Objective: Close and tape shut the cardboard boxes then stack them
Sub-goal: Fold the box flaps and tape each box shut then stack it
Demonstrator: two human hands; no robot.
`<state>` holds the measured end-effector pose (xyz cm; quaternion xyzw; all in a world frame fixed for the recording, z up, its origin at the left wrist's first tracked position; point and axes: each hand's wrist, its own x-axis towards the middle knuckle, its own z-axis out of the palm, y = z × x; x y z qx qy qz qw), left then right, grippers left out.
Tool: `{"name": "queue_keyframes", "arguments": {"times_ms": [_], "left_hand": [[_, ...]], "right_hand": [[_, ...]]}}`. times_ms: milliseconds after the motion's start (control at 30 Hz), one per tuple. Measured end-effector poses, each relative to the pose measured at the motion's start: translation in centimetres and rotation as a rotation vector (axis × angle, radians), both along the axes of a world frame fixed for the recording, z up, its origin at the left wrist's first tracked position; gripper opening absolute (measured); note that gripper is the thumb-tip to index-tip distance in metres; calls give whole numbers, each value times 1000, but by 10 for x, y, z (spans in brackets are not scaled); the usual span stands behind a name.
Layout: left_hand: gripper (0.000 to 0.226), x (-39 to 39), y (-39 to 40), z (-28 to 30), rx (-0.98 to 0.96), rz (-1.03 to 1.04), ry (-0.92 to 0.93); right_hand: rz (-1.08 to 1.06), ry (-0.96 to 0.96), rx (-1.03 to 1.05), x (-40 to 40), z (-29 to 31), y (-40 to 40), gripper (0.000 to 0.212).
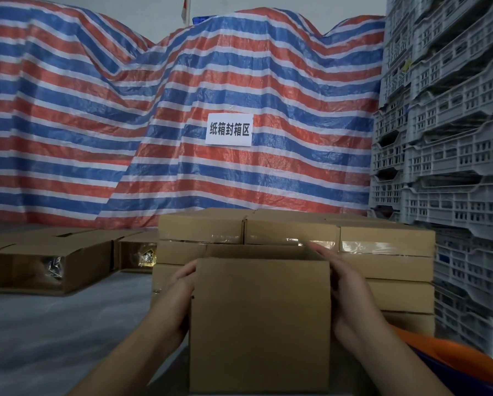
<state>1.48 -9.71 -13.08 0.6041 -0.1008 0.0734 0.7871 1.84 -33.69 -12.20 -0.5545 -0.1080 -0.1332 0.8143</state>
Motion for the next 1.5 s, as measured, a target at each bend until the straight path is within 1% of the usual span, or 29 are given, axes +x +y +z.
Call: {"name": "queue_keyframes", "arguments": {"times_ms": [100,233,367,433,467,533,567,633,700,767,833,967,1033,1133,1233,1300,1367,1433,1500], "left_hand": [[18,0,1,-1,-6,-15,13],[17,3,3,-2,-22,-35,6],[18,4,2,-3,-37,-49,-16],[33,4,3,-4,-10,-60,-34],[36,5,3,-5,6,-59,-44],[26,5,1,-6,47,-33,-46],[25,5,1,-6,71,-17,-36],[51,5,3,-5,75,-22,3],[70,2,6,-3,63,-114,-13],[76,-1,10,-1,54,-195,-51],[78,-1,10,-2,76,-219,-77],[62,-1,5,-3,92,-150,-40],[62,0,4,-3,88,-129,-23],[59,0,3,-3,65,-103,5],[46,0,2,-3,71,-98,9],[39,-1,1,-3,70,-100,5],[36,-1,1,-3,77,-85,0],[35,-1,0,-3,102,-58,-3],[27,-1,-1,-2,124,-32,-9]], "right_hand": [[4,25,-35,5,-3,0,25],[53,168,-115,7,-6,5,35],[91,219,-152,9,-5,2,27],[99,228,-151,9,-5,0,22],[104,227,-146,9,-5,-1,19],[112,216,-124,10,-6,-1,15],[108,213,-111,11,-7,-1,15],[88,211,-90,12,-8,-1,16],[69,211,-82,14,-9,-2,18],[56,215,-65,16,-10,-4,20],[43,220,-52,17,-10,-6,22],[31,223,-53,18,-10,-6,27],[28,218,-62,18,-10,-6,28],[34,197,-56,17,-9,-7,24],[52,167,-52,17,-8,-8,17],[59,162,-46,18,-8,-9,23],[58,167,-38,18,-7,-9,28],[46,171,-25,18,-8,-9,22],[44,190,-7,18,-9,-8,18]]}}
